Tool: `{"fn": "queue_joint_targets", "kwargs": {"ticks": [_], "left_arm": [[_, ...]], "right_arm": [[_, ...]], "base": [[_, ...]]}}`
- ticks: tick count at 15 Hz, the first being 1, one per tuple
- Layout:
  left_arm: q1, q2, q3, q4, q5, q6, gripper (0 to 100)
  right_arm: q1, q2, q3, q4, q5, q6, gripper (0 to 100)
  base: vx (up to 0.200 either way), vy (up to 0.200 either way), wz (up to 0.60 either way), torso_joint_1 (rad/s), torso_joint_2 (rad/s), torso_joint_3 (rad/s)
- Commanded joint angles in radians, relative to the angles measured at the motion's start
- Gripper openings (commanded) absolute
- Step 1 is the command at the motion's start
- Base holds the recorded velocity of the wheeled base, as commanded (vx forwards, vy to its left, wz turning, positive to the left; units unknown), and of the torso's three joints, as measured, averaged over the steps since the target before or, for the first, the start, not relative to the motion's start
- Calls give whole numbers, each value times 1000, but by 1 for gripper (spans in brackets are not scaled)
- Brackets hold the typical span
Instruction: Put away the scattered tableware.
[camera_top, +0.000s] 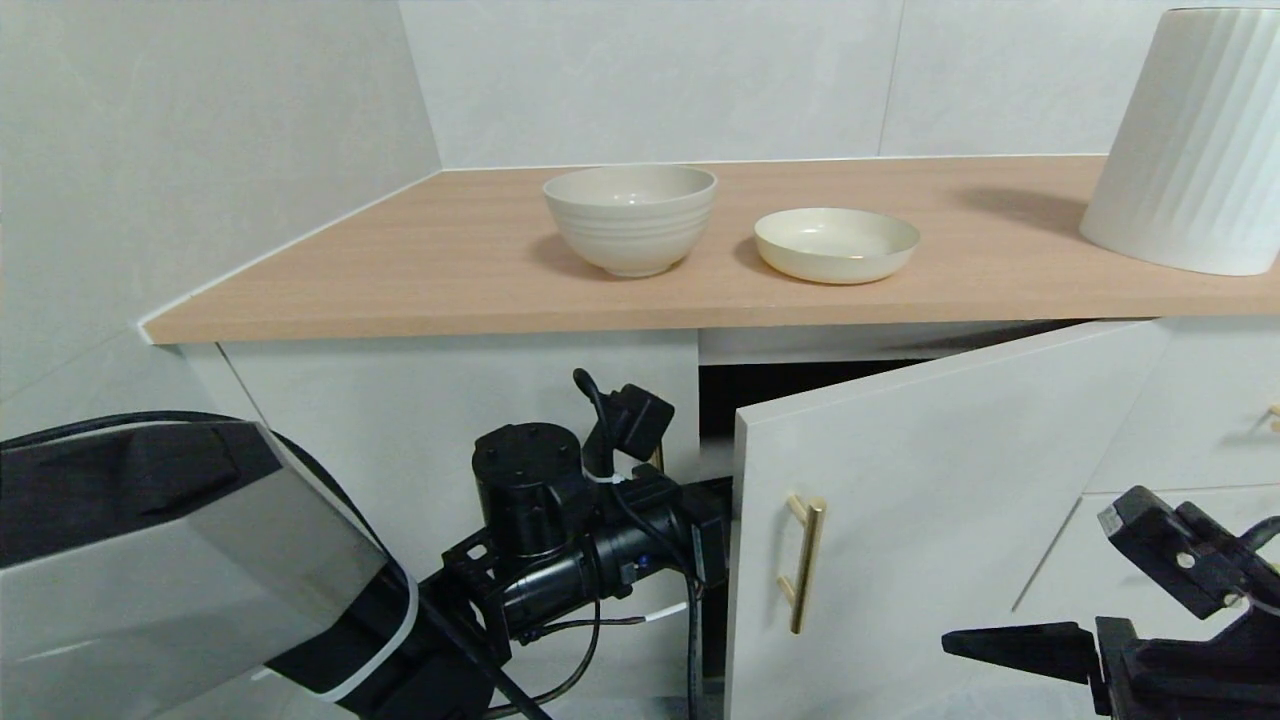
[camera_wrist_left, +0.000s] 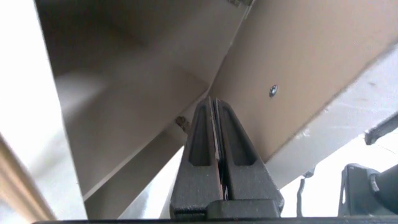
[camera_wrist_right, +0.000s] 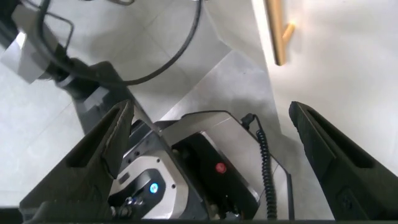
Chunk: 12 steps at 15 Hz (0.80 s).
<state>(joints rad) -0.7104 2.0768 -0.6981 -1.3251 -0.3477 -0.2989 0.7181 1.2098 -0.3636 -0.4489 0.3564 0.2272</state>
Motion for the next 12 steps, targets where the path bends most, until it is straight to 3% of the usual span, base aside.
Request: {"fn": "queue_joint_targets", "kwargs": {"ticks": [1, 2, 8, 12], "left_arm": [[-4, -6, -6, 1, -1, 0, 0], [-4, -6, -8, 3, -1, 0, 0], [-4, -1, -31, 33, -2, 0, 0], [-12, 54, -130, 64, 3, 0, 0]], "right_arm": [[20, -16, 6, 1, 1, 0, 100], [29, -15, 8, 1, 0, 0, 100], [32, -9, 14, 3, 1, -2, 100], [38, -9, 15, 3, 0, -2, 100]], "base": [[0, 0, 0, 0, 0, 0], [0, 0, 0, 0, 0, 0], [-200, 0, 0, 3, 2, 6], [0, 0, 0, 0, 0, 0]]}}
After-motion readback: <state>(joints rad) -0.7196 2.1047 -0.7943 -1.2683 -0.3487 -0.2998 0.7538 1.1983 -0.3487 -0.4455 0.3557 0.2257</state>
